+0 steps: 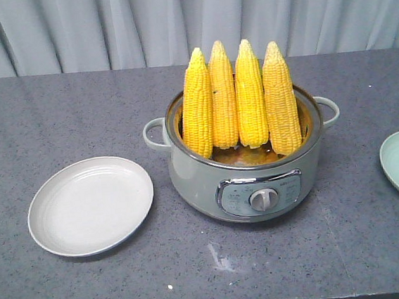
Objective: Distribute corn equally
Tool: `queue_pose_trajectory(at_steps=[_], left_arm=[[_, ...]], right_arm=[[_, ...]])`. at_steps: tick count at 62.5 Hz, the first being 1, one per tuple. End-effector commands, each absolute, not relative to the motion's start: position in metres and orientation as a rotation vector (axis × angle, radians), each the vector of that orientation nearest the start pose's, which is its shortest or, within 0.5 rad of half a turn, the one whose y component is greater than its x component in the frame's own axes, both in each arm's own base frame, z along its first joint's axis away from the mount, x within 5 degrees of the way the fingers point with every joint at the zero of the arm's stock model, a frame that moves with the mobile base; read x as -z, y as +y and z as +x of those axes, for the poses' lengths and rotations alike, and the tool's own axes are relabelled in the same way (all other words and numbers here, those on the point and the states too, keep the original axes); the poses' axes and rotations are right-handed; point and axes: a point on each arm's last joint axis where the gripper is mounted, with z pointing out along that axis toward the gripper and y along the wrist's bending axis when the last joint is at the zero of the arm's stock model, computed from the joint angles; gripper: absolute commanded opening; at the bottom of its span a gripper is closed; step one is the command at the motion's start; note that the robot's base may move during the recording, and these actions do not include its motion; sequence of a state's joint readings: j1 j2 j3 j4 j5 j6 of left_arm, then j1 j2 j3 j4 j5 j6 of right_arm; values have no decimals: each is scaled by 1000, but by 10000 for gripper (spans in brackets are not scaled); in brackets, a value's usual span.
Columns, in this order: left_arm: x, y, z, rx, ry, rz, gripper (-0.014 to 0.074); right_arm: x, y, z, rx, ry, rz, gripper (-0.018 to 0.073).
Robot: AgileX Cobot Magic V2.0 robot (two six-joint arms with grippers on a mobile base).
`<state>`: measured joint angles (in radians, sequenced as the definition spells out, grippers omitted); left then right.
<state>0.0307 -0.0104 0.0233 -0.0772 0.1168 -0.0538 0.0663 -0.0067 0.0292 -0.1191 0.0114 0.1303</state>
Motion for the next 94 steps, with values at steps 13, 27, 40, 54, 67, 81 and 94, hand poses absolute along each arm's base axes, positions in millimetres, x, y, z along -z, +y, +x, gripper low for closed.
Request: queue_pose_trajectory(at_steps=[13,27,40,54,67,81,94], left_arm=[[-198,1,56,87,1538,-128,-6],[-198,1,56,87,1538,-128,-6],[-198,1,56,87,1538,-128,-6],[-198,1,56,87,1538,-128,-6],[-198,1,56,87,1538,-128,-6],[-198,1,56,87,1538,-128,-6],[-198,1,56,93,1536,-134,-6]], right_arm=[[-206,4,58,-62,1460,-44,-5],[-206,4,58,-62,1460,-44,-5],[-206,4,58,-62,1460,-44,-5],[-206,4,58,-62,1460,-44,-5],[-206,4,58,-62,1460,-44,-5],[-206,4,58,-62,1460,-44,-5],[-206,4,58,-62,1460,-44,-5]])
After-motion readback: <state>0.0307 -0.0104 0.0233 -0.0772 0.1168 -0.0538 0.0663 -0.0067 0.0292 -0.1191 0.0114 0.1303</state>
